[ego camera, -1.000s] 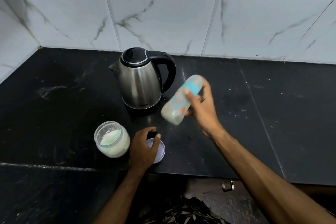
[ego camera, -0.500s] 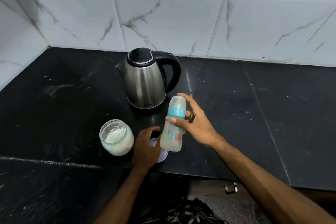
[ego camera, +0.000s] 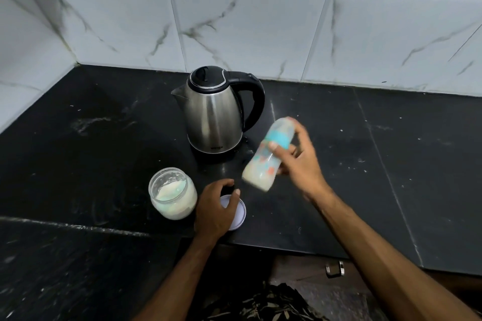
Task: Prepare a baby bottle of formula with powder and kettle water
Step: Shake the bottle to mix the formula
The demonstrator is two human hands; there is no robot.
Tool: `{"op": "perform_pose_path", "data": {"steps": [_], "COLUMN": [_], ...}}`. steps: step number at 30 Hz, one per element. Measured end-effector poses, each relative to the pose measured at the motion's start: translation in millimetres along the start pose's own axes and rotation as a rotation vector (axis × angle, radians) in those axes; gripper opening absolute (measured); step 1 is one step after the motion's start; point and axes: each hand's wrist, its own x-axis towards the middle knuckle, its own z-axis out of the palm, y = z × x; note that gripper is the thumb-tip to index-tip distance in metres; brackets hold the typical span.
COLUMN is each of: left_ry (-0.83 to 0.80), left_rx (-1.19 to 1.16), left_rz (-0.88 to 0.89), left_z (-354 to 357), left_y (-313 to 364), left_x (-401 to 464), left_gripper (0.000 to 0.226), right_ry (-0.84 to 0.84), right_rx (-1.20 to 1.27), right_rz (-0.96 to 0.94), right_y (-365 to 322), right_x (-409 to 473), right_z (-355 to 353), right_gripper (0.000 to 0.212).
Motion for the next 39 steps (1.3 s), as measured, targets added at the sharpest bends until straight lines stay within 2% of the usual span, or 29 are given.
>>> {"op": "perform_pose_path", "data": {"steps": [2,4,5,8,9,10,14,16,20,21,22,26,28,33,34,38,39], "left_ry": [0.01,0.01,0.012,-0.024,-0.034,-0.027,-0.001,-0.003,-0.044,-0.054,-0.045,0.004,0.009,-0.032,-0.027,0.012,0.016], "left_rx": [-0.004,-0.003,0.004,0.01,0.007,0.007,-0.001,-0.004,0.011,0.011,0.013,0.005,0.005,0.012,0.01,-0.008,-0.01], "left_rz": [0.014,0.013,0.013,-0.012,-0.019,-0.013,0.002,-0.002,-0.038,-0.049,-0.042,0.005,0.008,-0.024,-0.016,0.001,0.001], "left_z": [0,1,1,0,0,0,0,0,1,1,1,1,2,2,2,1,2], "left_y": [1,1,0,-2,-3,-3,1,1,-5,-5,-5,-2,-1,-6,-6,-1,0], "left_x": [-1,-1,0,1,1,1,0,-1,1,1,1,0,0,1,1,-1,-2], "left_gripper": [0.019,0.019,0.02,0.028,0.03,0.029,0.024,0.027,0.031,0.033,0.032,0.023,0.021,0.03,0.029,0.024,0.024], "right_ry": [0.211,0.272,0.215,-0.116,-0.162,-0.143,0.181,0.203,-0.15,-0.184,-0.152,0.208,0.25,-0.144,-0.126,0.234,0.26], "right_rx": [0.143,0.191,0.153,-0.038,-0.079,-0.07,0.185,0.215,-0.027,-0.065,-0.056,0.201,0.249,-0.05,-0.05,0.207,0.239], "right_rz": [-0.001,0.016,0.033,0.103,0.097,0.071,0.001,0.003,0.087,0.088,0.07,0.018,0.025,0.102,0.075,0.034,0.032], "right_y": [-6,-1,5,19,20,18,0,4,24,25,22,6,7,21,19,8,8], "right_x": [11,12,6,-13,-13,-10,13,11,-14,-15,-12,8,8,-17,-14,6,8], "right_z": [-4,-3,-1,8,8,8,2,3,7,6,5,1,2,6,4,2,3], "right_gripper": [0.057,0.054,0.055,0.068,0.069,0.067,0.056,0.056,0.064,0.067,0.067,0.056,0.053,0.069,0.068,0.052,0.049]}}
